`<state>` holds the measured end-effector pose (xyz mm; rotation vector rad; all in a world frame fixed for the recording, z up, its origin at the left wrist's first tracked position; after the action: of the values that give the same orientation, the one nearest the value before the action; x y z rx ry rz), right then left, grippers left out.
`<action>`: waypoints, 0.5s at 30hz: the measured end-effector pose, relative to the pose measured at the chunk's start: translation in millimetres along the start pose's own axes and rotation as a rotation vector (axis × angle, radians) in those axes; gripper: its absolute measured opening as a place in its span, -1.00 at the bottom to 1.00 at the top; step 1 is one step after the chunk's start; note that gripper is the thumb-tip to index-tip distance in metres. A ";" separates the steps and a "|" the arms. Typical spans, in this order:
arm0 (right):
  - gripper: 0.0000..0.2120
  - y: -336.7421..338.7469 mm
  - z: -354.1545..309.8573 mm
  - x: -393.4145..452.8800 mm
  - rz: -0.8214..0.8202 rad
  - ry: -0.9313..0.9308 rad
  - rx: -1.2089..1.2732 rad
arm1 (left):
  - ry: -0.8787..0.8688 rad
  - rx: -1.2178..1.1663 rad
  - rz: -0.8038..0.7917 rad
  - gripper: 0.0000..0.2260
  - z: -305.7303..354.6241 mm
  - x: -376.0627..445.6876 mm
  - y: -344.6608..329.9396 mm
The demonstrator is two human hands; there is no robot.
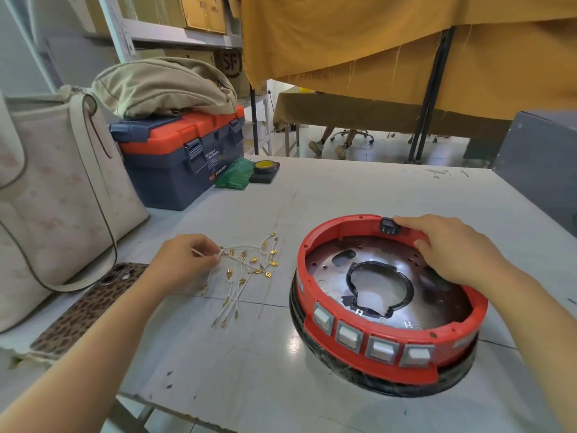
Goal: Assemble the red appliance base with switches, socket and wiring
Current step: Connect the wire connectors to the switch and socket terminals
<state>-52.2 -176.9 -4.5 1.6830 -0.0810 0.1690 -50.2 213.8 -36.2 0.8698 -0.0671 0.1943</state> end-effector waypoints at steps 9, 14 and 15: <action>-0.51 0.1 -3.4 -4.3 0.003 0.017 -0.028 | 0.034 0.056 -0.124 -0.91 6.4 -1.7 -13.0; -0.50 1.0 -5.4 -4.8 -0.004 0.026 -0.028 | 0.008 0.109 -0.124 -0.94 12.8 0.7 -18.6; -0.50 1.1 -5.5 -4.9 -0.004 0.026 -0.028 | -0.001 0.121 -0.106 -0.94 14.5 0.4 -18.9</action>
<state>-57.6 -171.8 -3.5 1.6525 -0.0599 0.1857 -45.8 190.9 -41.0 0.9916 -0.0104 0.0988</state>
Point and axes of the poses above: each hand's wrist, its own x-axis towards the middle knuckle, its own y-axis out of the back of the hand, z = x × y, the point moved 3 cm from there along x, towards the middle knuckle, and after that the axes turned 4 degrees about -x, right-handed, at the moved point
